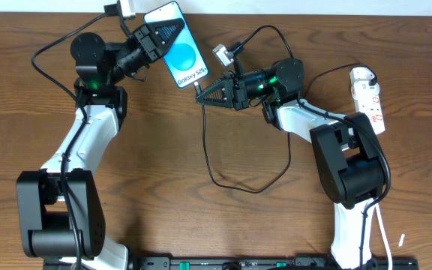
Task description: Plug charger to phone and switch on socket
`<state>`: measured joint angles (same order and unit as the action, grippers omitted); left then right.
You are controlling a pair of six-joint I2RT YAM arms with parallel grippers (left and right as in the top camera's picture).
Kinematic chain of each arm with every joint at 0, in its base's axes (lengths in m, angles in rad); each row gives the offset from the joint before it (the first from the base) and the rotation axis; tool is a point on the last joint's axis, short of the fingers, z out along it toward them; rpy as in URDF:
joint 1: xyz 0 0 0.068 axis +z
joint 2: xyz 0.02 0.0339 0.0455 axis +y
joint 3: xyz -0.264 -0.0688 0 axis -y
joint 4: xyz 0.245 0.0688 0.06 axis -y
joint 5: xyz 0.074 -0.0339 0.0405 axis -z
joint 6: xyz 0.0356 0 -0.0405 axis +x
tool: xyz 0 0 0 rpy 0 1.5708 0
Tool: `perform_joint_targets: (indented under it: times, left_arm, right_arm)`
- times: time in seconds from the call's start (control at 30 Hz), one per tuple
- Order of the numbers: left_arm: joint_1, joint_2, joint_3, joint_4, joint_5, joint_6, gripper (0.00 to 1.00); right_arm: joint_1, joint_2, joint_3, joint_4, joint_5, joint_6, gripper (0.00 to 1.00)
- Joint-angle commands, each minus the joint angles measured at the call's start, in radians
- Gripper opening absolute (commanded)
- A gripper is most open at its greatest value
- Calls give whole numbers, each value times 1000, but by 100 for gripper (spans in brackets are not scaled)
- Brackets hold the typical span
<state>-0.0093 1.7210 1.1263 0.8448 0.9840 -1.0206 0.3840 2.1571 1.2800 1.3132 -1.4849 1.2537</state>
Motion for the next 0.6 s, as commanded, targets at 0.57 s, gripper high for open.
perform_joint_targets:
  times: [0.57]
  left_arm:
    - [-10,-15,3,14,17,-5,7]
  right_arm:
    - [18,-17,19,3,8,9,1]
